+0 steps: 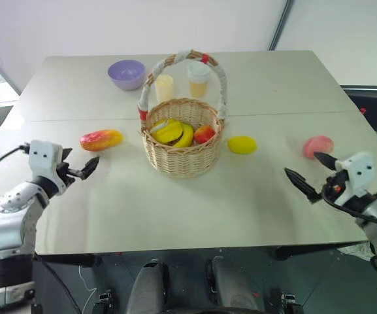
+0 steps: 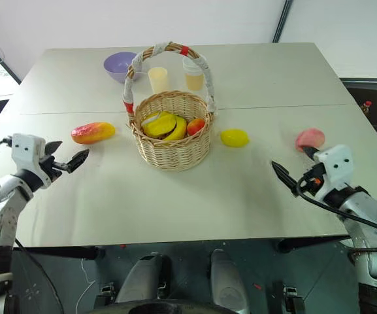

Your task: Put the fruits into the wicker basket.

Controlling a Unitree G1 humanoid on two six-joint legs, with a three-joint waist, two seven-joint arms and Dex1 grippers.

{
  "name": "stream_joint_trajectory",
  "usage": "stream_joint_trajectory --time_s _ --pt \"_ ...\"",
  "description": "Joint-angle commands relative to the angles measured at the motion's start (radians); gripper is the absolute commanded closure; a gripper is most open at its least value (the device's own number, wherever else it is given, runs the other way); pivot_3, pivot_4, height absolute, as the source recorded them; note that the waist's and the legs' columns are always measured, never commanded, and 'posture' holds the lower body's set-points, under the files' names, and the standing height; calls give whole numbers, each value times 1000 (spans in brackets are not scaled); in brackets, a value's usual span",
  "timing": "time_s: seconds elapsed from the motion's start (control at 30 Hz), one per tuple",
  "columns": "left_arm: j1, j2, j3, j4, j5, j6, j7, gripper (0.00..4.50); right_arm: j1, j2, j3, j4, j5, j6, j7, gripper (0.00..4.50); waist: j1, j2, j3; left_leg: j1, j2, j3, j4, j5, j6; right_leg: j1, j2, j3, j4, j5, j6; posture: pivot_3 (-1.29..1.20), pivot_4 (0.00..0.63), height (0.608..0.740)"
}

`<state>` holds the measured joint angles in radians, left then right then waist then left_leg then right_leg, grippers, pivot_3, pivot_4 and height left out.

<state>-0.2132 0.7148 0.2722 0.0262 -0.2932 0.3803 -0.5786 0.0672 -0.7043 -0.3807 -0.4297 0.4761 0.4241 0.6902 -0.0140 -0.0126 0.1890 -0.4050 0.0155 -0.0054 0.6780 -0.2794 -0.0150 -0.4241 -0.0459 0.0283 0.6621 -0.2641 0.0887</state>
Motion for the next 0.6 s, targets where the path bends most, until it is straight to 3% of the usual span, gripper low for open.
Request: stream_joint_trajectory --time_s 0.03,0.17,0.27,0.4,0.6 --pt "-98 85 -86 31 102 -37 -44 0 -57 -56 37 -189 148 113 37 15 1 0 0 0 0 0 0 0 0 0 0 0 0 0 0 0 150 740" --pt "-238 167 -246 177 273 -129 -94 0 -190 -72 162 -301 246 222 19 15 -1 -1 0 0 0 0 0 0 0 0 0 -1 0 0 0 0 150 740" --pt "-336 197 -348 305 369 -218 -147 0 -300 -71 273 -313 208 253 2 15 -3 -1 0 0 0 0 0 0 0 0 1 -1 0 0 0 0 150 740" --pt "-482 182 -437 492 457 -334 -192 0 -417 -56 420 -294 123 253 -2 15 1 -2 0 -3 -1 1 1 0 0 -2 1 -2 -1 0 0 0 150 740" --pt "-633 112 -531 744 562 -459 -191 0 -500 12 543 -260 47 232 -13 15 3 -3 0 -5 -2 1 3 0 0 -3 0 -3 0 0 0 0 150 740"
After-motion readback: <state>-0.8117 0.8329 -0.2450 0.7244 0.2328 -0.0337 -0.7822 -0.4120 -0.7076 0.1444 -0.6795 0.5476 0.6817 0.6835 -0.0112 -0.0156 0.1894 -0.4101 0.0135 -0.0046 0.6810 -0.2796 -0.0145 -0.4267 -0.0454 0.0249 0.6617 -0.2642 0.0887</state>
